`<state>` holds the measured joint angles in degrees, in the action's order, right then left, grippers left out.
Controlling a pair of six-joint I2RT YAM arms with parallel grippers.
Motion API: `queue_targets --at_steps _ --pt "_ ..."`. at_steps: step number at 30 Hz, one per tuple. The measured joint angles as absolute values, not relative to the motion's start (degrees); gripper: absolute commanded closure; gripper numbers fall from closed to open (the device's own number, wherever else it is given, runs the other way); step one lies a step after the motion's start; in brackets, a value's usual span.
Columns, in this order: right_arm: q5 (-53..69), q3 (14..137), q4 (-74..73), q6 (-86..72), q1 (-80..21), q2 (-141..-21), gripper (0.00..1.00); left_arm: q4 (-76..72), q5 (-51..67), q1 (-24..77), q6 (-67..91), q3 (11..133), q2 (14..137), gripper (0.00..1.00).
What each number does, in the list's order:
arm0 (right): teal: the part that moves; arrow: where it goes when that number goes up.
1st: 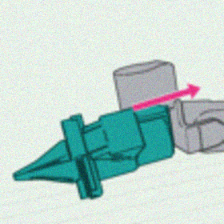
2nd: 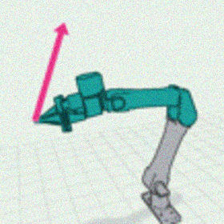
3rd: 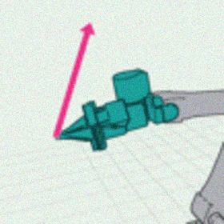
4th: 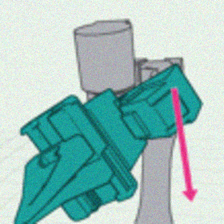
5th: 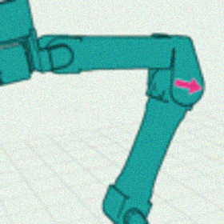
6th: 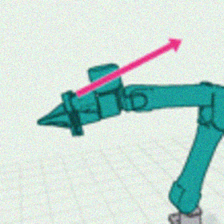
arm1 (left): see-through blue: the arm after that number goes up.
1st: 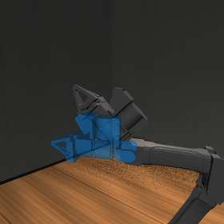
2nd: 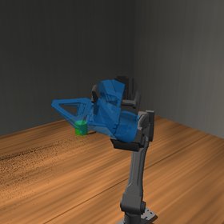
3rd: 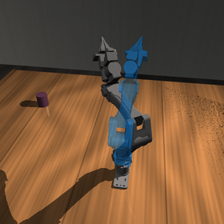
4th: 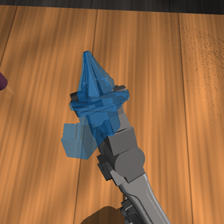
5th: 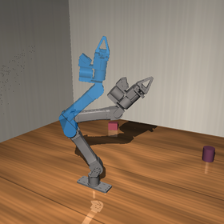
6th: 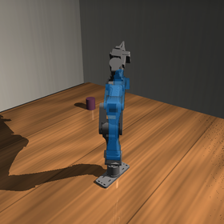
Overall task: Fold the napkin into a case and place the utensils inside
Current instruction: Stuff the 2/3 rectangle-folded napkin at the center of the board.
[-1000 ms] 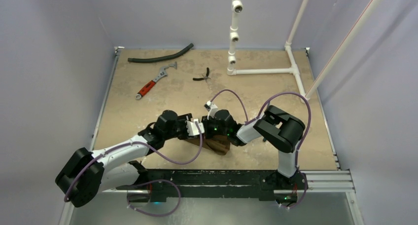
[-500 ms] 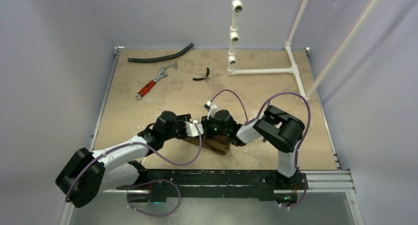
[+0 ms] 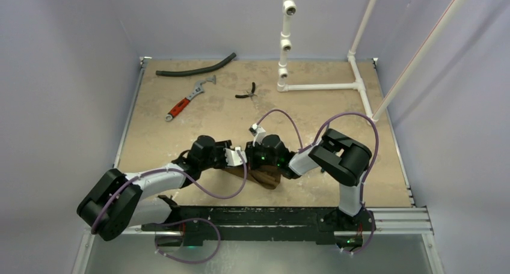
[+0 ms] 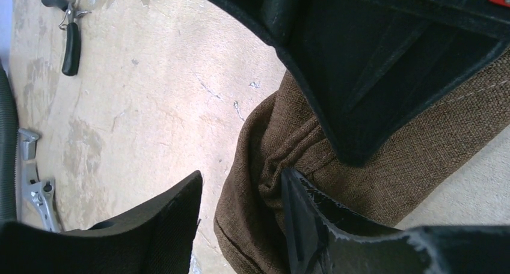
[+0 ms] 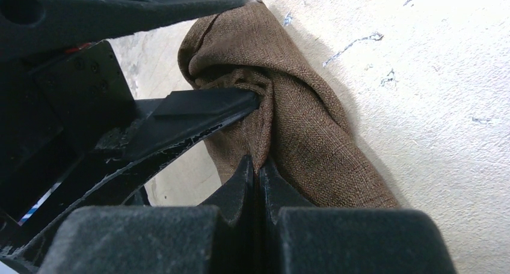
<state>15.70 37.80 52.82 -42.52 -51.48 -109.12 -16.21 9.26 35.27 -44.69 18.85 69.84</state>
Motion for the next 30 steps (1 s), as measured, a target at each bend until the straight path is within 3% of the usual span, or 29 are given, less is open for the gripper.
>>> queue_targets --at_steps 2,6,8,30 --pt "15.64 37.8 52.86 -42.35 -51.55 -109.12 1.0 -16.6 9.41 35.24 -44.75 18.85 70.5 0.63" --pt "15.42 37.8 52.82 -41.95 -51.75 -108.97 1.0 -16.95 9.52 35.24 -45.52 18.83 72.27 0.92" --pt "15.25 37.8 52.56 -41.67 -51.79 -108.75 1.0 -16.88 9.37 35.24 -46.17 18.83 73.06 1.0" --pt "17.69 40.45 45.28 -40.05 -52.12 -107.85 1.0 -8.86 8.05 35.05 -42.48 24.27 68.75 1.0"
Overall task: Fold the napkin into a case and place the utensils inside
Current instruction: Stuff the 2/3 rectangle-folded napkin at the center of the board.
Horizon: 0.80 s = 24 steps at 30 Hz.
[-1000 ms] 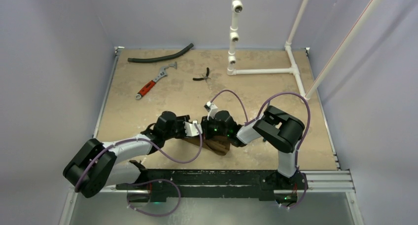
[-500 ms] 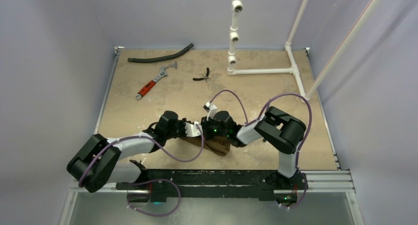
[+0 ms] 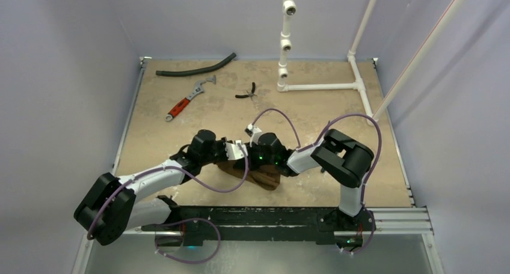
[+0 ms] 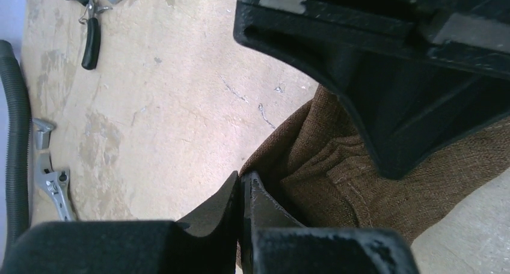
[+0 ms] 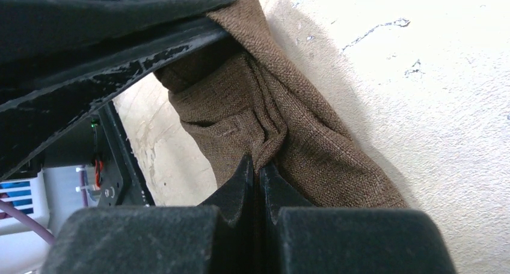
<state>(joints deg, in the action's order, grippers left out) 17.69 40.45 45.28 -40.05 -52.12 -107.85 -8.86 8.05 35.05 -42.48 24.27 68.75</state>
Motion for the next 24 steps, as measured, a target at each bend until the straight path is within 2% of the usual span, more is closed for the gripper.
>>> queue_targets --at_steps 24 --pt "19.66 44.62 32.38 -38.22 -52.07 -105.34 1.0 -9.19 8.54 35.81 -44.14 19.53 67.37 1.0"
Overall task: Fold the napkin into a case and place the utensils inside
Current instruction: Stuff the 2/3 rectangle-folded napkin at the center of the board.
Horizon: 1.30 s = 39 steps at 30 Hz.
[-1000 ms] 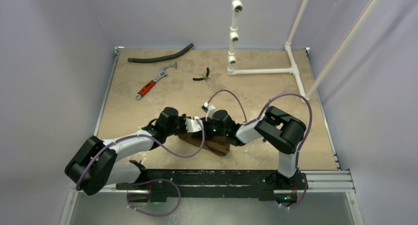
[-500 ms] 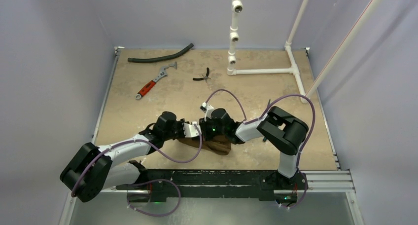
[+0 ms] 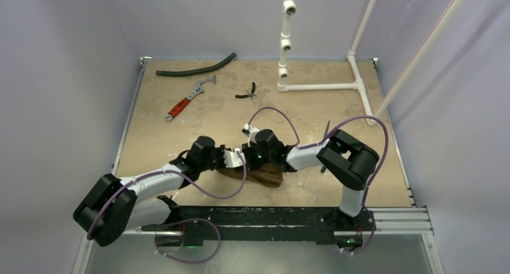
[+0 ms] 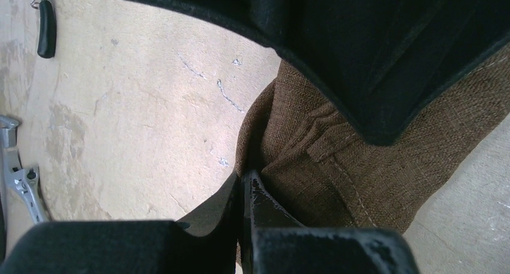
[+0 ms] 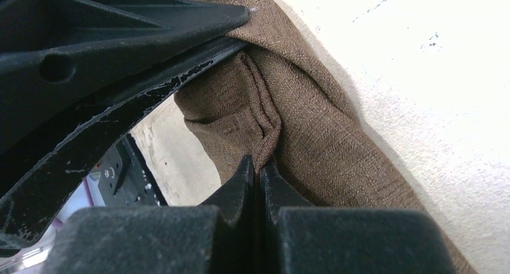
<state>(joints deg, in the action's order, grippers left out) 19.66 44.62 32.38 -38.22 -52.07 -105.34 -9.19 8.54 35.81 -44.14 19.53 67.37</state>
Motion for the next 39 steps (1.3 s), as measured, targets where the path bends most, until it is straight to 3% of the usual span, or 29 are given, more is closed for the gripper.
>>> queue_targets --at_steps 21,39 --pt "21.98 49.28 28.08 -37.01 -51.59 -104.75 1.0 -9.43 8.32 36.03 -45.65 18.61 65.8 1.0" --pt "26.35 52.71 33.39 -38.61 -50.28 -113.14 1.0 -8.71 7.88 36.14 -47.46 17.32 64.86 1.0"
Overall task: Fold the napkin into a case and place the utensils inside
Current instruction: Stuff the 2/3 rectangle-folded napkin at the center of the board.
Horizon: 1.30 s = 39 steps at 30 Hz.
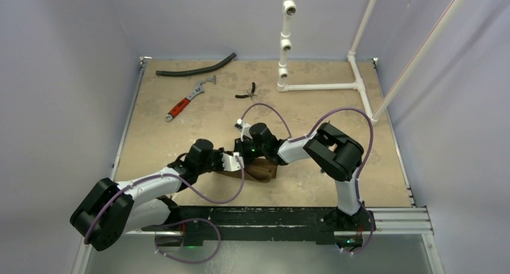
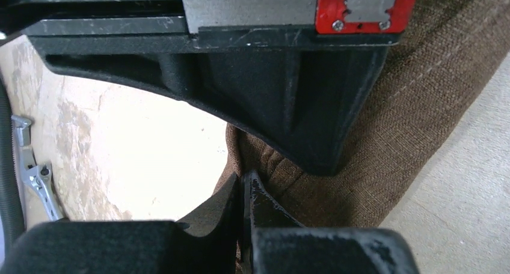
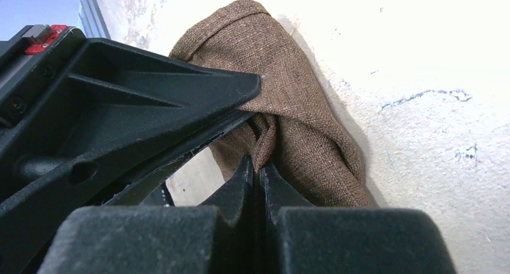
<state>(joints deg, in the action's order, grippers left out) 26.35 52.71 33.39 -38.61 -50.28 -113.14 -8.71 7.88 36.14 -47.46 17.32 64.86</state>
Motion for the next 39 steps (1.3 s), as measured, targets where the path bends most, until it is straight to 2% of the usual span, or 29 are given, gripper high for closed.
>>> queue_targets --at_steps 7,12,26,30,34,37,38,39 --pt "27.68 51.03 39.4 -41.01 -49.71 -114.5 1.0 -9.1 6.98 36.14 -45.56 17.37 64.25 1.0" --pt "28.75 50.22 41.95 -42.0 -49.01 -115.13 1.0 -5.74 10.87 36.14 -47.64 17.28 59.99 0.97" --pt "31.14 50.37 41.04 -41.82 -48.03 -115.13 1.0 -5.26 12.93 36.18 -56.53 16.01 63.75 0.97" --pt "32.45 51.59 38.85 -41.34 -47.72 -115.13 1.0 -5.13 14.37 36.14 -61.19 15.4 63.75 1.0" --pt "34.11 52.69 36.25 -40.18 -47.16 -115.13 0.9 -5.02 15.53 36.21 -67.88 14.57 63.66 1.0" --pt "36.18 52.75 34.94 -39.68 -46.28 -114.85 0.88 -4.91 16.58 36.56 -72.9 13.47 62.81 1.0" --pt "36.82 52.75 34.17 -39.44 -45.98 -114.54 0.83 -5.04 16.97 36.64 -74.32 12.82 62.19 1.0" --pt "37.08 52.75 33.21 -39.18 -45.67 -113.93 0.63 -5.06 17.19 36.75 -75.48 12.27 61.6 1.0"
